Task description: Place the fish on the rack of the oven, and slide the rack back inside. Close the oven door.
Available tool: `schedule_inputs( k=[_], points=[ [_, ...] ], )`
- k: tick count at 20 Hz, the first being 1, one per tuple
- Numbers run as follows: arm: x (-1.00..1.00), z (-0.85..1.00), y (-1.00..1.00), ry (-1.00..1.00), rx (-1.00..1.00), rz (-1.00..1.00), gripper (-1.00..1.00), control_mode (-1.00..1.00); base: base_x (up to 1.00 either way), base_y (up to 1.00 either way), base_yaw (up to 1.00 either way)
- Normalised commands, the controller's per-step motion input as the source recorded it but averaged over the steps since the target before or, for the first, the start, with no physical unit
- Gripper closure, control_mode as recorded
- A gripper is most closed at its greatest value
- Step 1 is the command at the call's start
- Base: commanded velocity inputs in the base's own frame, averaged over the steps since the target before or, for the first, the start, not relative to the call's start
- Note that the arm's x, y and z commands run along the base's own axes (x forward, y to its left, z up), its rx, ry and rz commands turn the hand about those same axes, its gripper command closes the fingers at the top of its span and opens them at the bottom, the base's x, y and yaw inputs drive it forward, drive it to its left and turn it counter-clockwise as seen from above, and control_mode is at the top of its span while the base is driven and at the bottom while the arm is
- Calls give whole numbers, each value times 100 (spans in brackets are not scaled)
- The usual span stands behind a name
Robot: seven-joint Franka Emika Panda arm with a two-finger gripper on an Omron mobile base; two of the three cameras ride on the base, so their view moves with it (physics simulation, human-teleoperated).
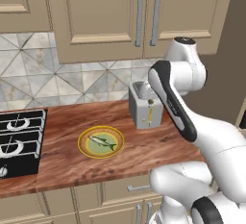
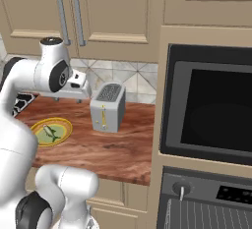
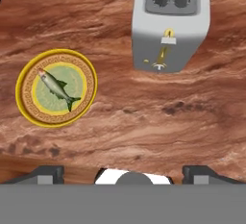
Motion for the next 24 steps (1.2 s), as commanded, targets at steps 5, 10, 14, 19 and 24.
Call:
schedule_inputs(
  k=[5, 10, 14, 19, 24],
  points=[
    [-25, -29, 70, 1, -8, 1, -100, -100, 0, 0, 0],
    [-10, -37, 61, 0, -5, 3, -100, -100, 0, 0, 0],
    [-1, -31, 56, 0, -2, 5, -100, -100, 0, 0, 0],
    [0, -33, 49, 0, -1, 6, -100, -100, 0, 0, 0],
    [0, -46, 35, 0, 0, 8, -100, -100, 0, 0, 0]
  ],
)
